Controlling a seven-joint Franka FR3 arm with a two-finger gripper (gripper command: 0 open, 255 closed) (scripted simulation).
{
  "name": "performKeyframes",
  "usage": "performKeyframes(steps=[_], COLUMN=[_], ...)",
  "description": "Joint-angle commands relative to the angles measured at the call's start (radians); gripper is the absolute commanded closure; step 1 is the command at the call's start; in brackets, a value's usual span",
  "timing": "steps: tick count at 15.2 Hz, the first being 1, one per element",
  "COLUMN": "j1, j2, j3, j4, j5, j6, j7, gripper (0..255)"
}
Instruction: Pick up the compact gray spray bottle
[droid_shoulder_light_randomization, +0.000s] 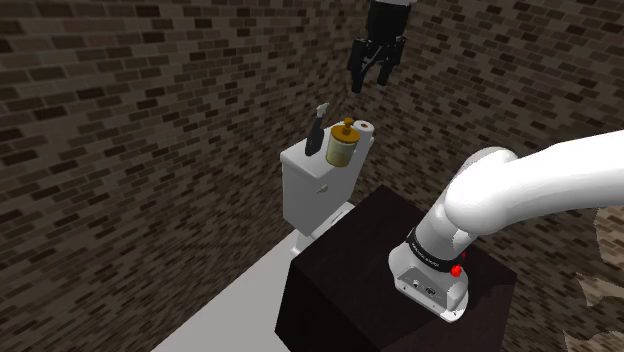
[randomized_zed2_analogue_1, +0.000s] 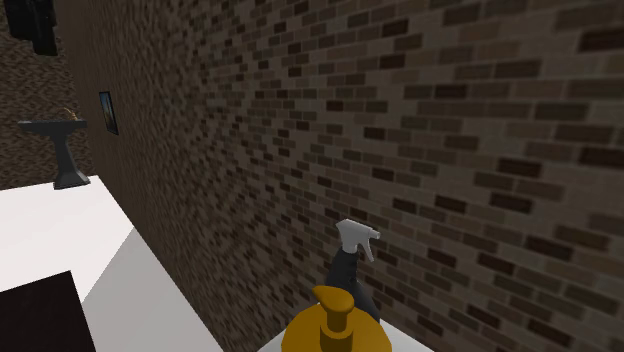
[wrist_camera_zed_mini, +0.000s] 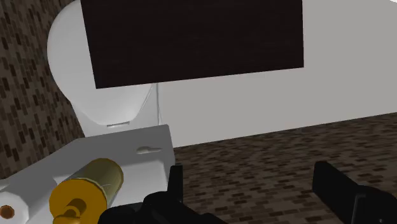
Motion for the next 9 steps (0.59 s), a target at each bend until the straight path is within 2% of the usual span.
performKeyframes(steps=[1, 9], j1=[0.0, -0.078], j2=[0.0, 0.333], j3=[0.0, -0.039], j4=[0.0, 0.138], j5=[0.0, 0.064], j6=[0.0, 0.132], j7=[0.0, 0.147], gripper=[0, 0])
